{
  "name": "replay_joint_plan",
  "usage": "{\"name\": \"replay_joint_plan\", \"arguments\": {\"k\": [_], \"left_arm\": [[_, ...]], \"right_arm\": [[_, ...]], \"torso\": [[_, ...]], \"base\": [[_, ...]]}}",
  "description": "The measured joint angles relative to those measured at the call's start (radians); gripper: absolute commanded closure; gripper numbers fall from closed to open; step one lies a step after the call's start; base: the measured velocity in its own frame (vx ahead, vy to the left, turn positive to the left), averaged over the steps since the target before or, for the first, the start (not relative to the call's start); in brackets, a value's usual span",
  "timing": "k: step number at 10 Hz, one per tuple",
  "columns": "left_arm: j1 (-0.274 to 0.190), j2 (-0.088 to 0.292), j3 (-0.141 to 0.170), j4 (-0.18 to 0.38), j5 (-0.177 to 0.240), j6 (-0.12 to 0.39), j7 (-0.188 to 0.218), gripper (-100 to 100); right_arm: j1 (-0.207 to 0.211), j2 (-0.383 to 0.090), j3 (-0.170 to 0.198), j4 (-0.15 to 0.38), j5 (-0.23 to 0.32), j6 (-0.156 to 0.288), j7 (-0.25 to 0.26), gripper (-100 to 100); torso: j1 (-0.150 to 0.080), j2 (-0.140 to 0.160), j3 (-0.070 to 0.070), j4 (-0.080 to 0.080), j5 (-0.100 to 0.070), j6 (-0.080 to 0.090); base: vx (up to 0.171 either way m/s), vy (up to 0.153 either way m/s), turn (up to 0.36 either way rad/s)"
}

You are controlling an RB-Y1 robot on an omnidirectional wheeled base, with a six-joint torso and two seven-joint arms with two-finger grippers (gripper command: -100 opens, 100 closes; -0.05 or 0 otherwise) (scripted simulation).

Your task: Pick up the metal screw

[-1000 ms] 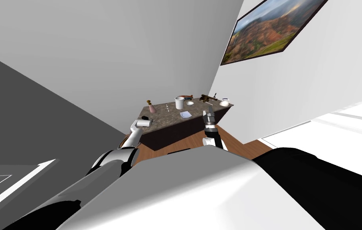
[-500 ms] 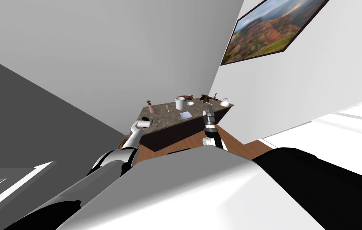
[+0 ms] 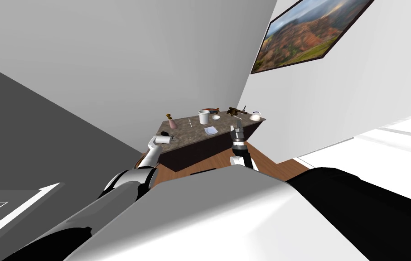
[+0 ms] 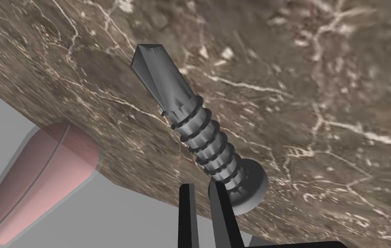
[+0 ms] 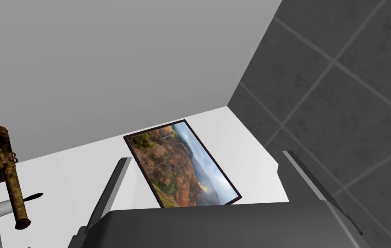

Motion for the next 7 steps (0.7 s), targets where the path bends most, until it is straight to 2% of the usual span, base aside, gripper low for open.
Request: {"name": "replay_joint_plan", "arguments": {"k": [3,5,7], "left_arm": [[-0.054,0.031,-0.005,-0.002,0.006,0.01,0.025,-100],[-0.093,0.05,-0.009,0.003,0.014,0.038,0.053,-100],[-0.106,0.059,-0.009,-0.007,0.021,0.072,0.072,-100]], "right_arm": [[0.0,0.0,0.0,0.0,0.0,0.0,0.0,0],[0.0,0.0,0.0,0.0,0.0,0.0,0.0,0],[0.0,0.0,0.0,0.0,0.0,0.0,0.0,0]], "torso": [[-0.002,0.001,0.001,0.0,0.0,0.0],[-0.003,-0.002,-0.001,-0.001,-0.001,0.0],[-0.001,-0.003,-0.002,-0.001,0.0,0.0]], "base": [[-0.029,-0.045,0.019],[0.024,-0.047,0.017],[0.032,-0.024,0.013]]}}
